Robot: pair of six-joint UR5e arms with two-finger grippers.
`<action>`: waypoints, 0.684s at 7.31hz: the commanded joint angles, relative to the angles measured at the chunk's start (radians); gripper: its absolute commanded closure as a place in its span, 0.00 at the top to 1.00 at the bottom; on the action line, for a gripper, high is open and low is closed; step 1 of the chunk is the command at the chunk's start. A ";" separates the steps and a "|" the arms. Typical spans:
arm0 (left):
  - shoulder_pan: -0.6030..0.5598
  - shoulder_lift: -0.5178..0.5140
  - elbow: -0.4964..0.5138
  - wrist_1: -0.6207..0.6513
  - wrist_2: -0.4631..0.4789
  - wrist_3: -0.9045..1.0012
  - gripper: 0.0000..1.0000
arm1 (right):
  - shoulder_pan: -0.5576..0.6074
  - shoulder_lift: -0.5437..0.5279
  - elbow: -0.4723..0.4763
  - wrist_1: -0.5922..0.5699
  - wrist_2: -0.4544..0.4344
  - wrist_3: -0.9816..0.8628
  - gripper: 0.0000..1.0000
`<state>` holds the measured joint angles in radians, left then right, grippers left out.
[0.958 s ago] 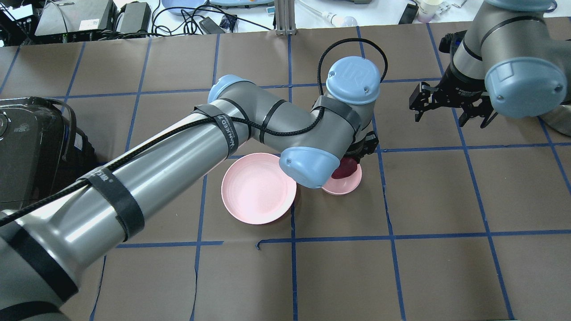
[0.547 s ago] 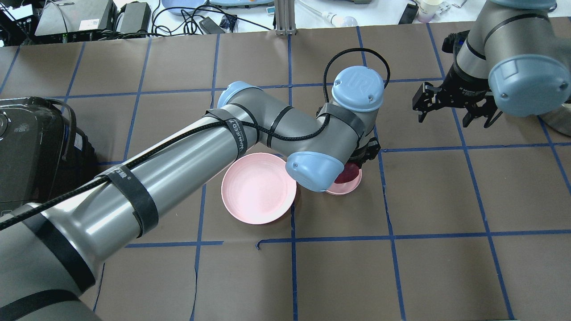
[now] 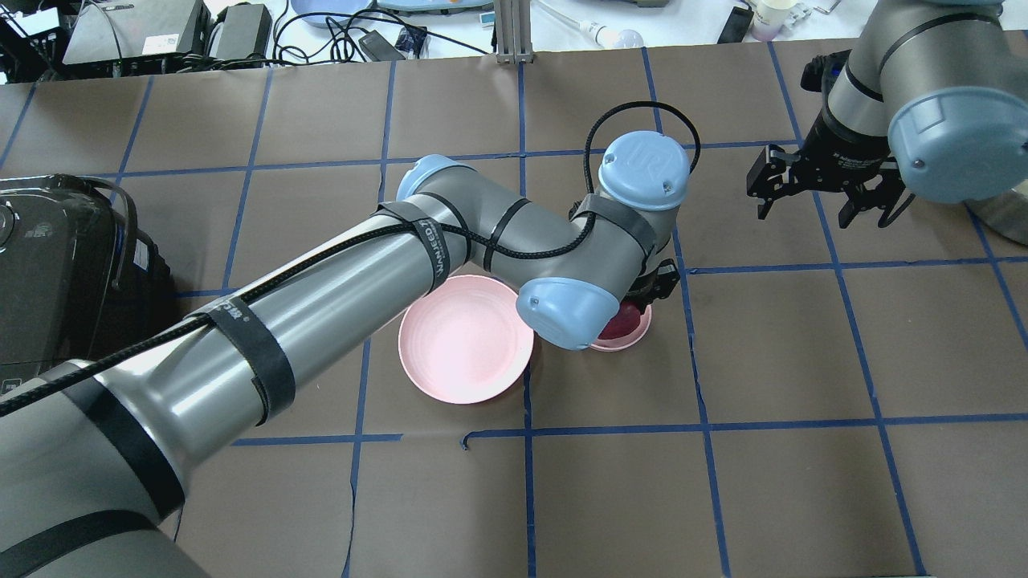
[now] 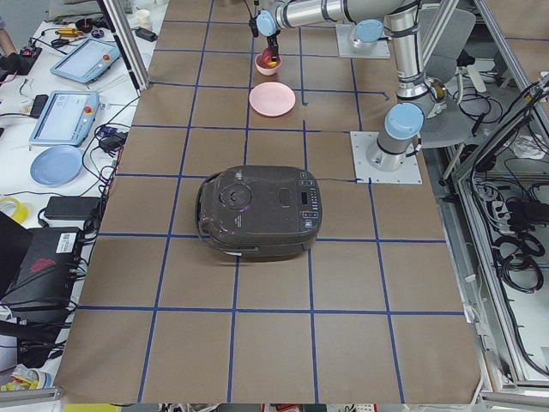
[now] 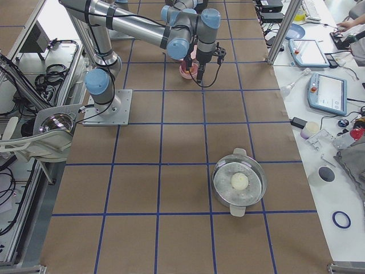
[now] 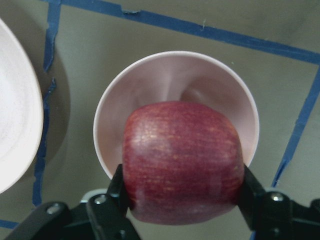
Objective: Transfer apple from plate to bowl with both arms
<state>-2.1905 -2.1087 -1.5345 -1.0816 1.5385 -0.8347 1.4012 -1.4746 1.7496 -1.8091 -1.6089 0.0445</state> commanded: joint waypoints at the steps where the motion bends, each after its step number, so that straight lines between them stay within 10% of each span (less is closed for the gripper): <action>1: 0.000 -0.013 -0.003 0.002 0.003 0.035 0.46 | 0.001 -0.003 -0.024 0.010 -0.005 0.000 1.00; 2: 0.000 -0.013 -0.004 0.002 0.005 0.052 0.83 | 0.001 -0.003 -0.036 0.019 -0.006 0.000 1.00; 5: 0.030 0.036 0.011 -0.012 0.011 0.156 0.88 | 0.001 -0.003 -0.067 0.040 -0.008 0.000 1.00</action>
<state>-2.1796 -2.1003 -1.5307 -1.0827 1.5473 -0.7304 1.4020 -1.4772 1.6916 -1.7721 -1.6165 0.0445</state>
